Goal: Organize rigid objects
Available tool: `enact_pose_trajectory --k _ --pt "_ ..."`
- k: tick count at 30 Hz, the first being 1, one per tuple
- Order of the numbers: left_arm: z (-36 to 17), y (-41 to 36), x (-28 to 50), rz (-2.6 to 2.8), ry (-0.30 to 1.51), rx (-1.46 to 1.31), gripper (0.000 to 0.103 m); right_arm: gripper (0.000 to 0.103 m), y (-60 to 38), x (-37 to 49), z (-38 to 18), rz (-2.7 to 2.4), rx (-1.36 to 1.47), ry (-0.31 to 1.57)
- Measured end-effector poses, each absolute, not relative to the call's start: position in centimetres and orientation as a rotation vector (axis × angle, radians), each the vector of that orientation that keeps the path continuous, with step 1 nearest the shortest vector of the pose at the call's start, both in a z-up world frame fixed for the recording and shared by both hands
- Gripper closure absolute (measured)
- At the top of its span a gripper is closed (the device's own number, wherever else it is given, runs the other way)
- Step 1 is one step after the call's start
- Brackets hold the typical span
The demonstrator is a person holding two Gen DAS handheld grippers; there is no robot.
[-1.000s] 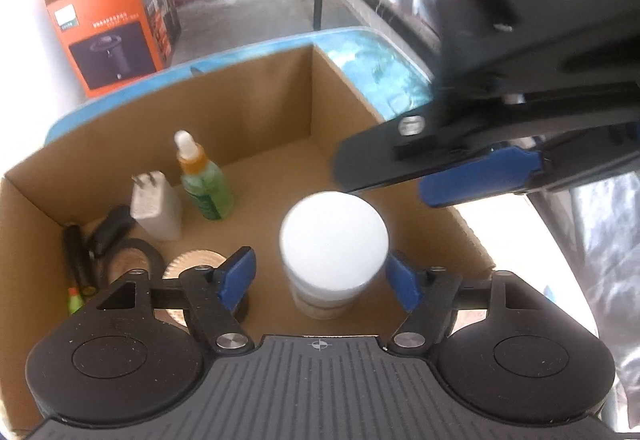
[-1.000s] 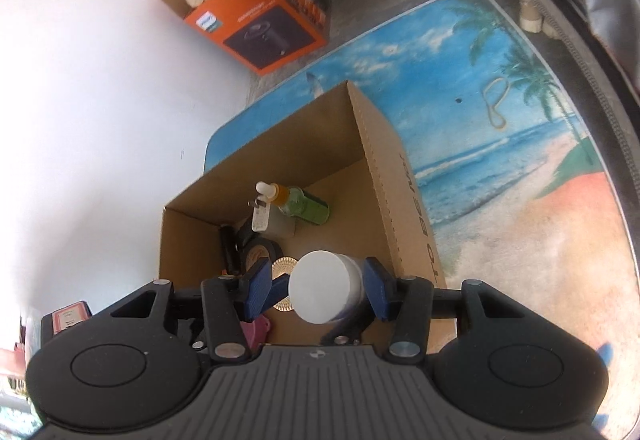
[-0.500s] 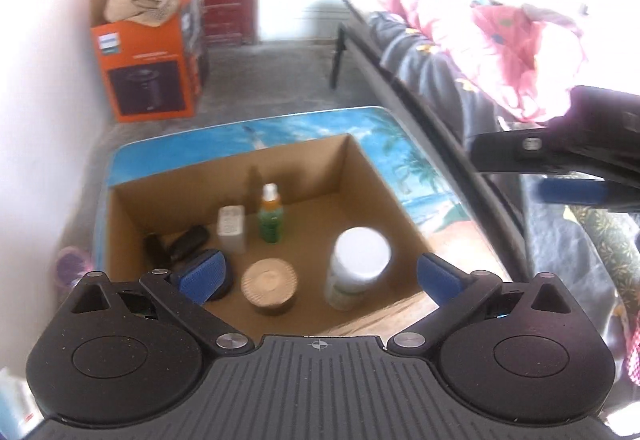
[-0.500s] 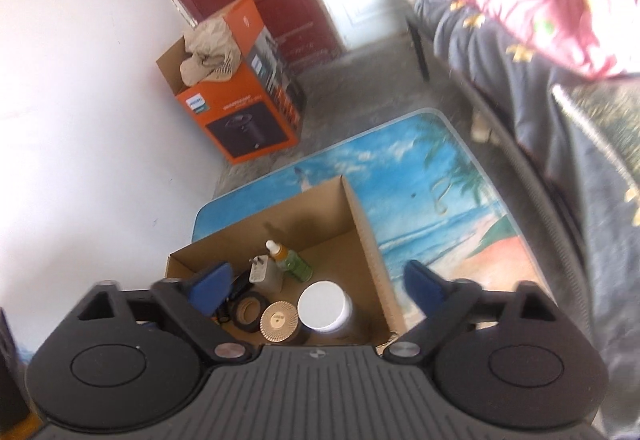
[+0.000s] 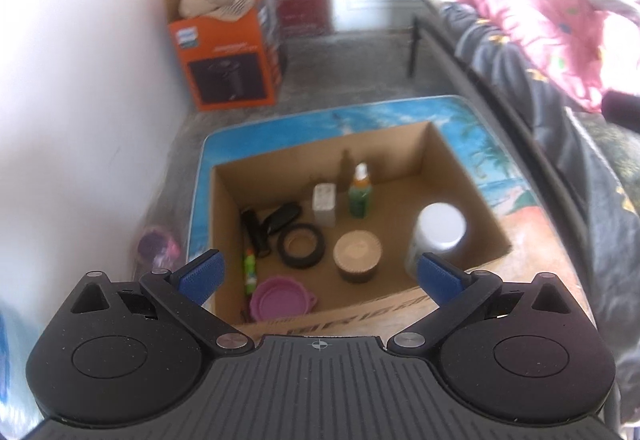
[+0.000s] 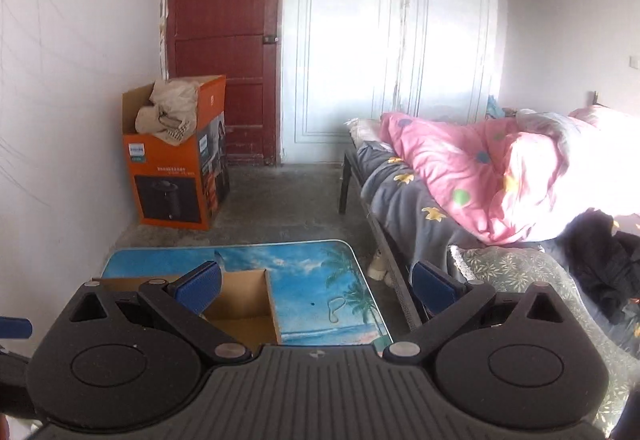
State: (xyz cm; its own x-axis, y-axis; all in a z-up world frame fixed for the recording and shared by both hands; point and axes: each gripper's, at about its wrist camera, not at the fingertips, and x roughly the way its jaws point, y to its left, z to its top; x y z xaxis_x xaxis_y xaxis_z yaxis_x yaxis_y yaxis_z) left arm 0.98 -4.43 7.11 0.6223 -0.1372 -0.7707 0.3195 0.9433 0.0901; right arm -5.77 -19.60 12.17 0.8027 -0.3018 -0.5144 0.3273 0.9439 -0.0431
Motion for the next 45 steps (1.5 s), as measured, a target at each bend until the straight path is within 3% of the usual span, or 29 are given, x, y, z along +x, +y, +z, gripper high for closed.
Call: enact_pose_trajectory --k 12,45 --pt "1.5 -2.1 4.8 -0.232 1.195 0.105 0.000 0.000 -18.7 -0.7 3.3 -0.217 0.264 1.060" --pt "-0.1 -1.6 6.5 -0.179 1.241 0.144 0.001 0.000 -17.7 2.8 0.5 -0.157 0.177 1.171"
